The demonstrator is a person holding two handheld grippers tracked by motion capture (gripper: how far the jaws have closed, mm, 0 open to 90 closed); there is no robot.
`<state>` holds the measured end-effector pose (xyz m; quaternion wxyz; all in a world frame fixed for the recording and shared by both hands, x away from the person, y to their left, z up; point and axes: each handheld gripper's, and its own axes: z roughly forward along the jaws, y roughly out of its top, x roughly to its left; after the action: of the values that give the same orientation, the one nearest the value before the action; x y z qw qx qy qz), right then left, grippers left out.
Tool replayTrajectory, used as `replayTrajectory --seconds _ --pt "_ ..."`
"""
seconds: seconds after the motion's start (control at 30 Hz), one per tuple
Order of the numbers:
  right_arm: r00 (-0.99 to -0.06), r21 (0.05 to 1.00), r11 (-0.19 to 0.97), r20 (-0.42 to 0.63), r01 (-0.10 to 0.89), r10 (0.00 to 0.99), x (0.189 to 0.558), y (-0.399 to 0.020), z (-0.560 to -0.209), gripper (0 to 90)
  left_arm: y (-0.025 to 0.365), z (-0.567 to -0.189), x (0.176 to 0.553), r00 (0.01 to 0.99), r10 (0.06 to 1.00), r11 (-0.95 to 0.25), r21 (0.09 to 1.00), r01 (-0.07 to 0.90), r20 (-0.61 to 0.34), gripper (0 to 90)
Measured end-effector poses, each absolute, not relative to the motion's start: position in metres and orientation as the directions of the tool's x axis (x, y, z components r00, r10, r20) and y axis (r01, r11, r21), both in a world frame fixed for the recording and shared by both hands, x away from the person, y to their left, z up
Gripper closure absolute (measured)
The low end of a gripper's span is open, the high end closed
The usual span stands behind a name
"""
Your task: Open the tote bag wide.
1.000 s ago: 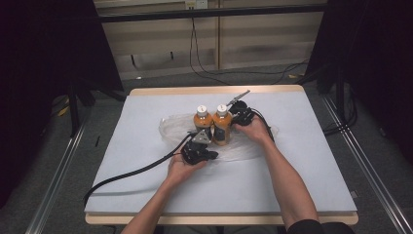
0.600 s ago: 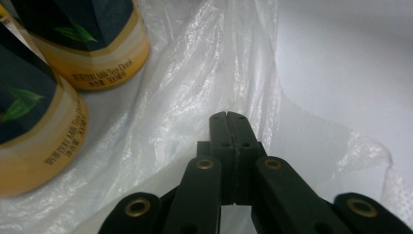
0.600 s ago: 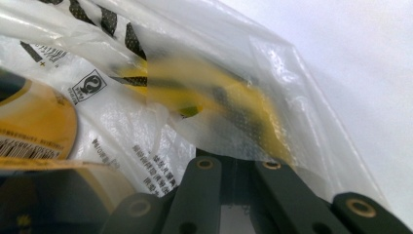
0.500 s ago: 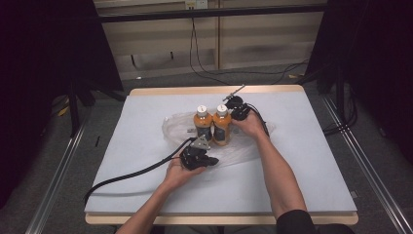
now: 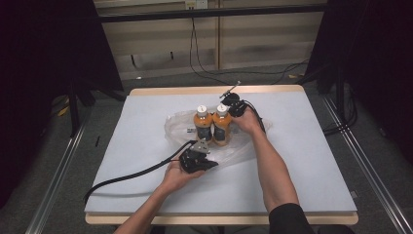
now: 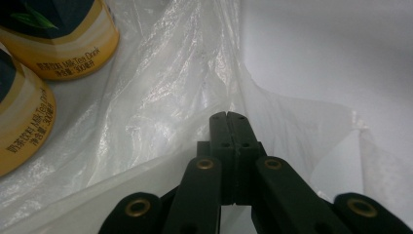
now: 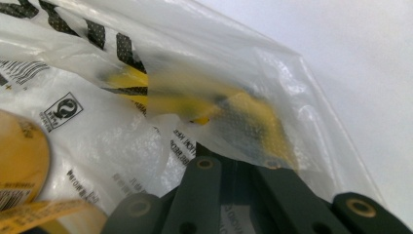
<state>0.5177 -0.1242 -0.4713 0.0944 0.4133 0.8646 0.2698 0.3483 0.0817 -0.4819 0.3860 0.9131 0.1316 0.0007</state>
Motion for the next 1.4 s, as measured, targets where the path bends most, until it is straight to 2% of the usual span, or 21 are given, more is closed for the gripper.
replayTrajectory --seconds 0.37,0.7,0.93,1.03,1.4 --pt "-0.611 0.548 0.486 0.057 0.68 0.79 0.525 -0.121 -0.472 90.0 0.084 -0.48 0.338 0.971 0.22 -0.686 0.692 0.223 -0.095 90.0" --pt "-0.604 0.532 0.515 -0.009 0.672 0.797 0.531 -0.112 -0.471 90.0 0.086 -0.478 0.335 0.974 0.194 -0.702 0.678 0.219 -0.114 90.0" --pt "-0.61 0.541 0.496 0.04 0.679 0.791 0.522 -0.116 -0.47 90.0 0.089 -0.479 0.339 0.969 0.203 -0.69 0.682 0.243 -0.14 90.0" --pt "-0.617 0.55 0.485 0.071 0.68 0.784 0.516 -0.12 -0.468 90.0 0.089 -0.478 0.34 0.961 0.22 -0.641 0.717 0.272 -0.168 90.0" --pt "-0.633 0.662 0.416 0.116 0.624 0.765 0.488 -0.143 -0.438 90.0 0.098 -0.461 0.348 0.946 0.276 -0.553 0.777 0.3 -0.168 90.0"
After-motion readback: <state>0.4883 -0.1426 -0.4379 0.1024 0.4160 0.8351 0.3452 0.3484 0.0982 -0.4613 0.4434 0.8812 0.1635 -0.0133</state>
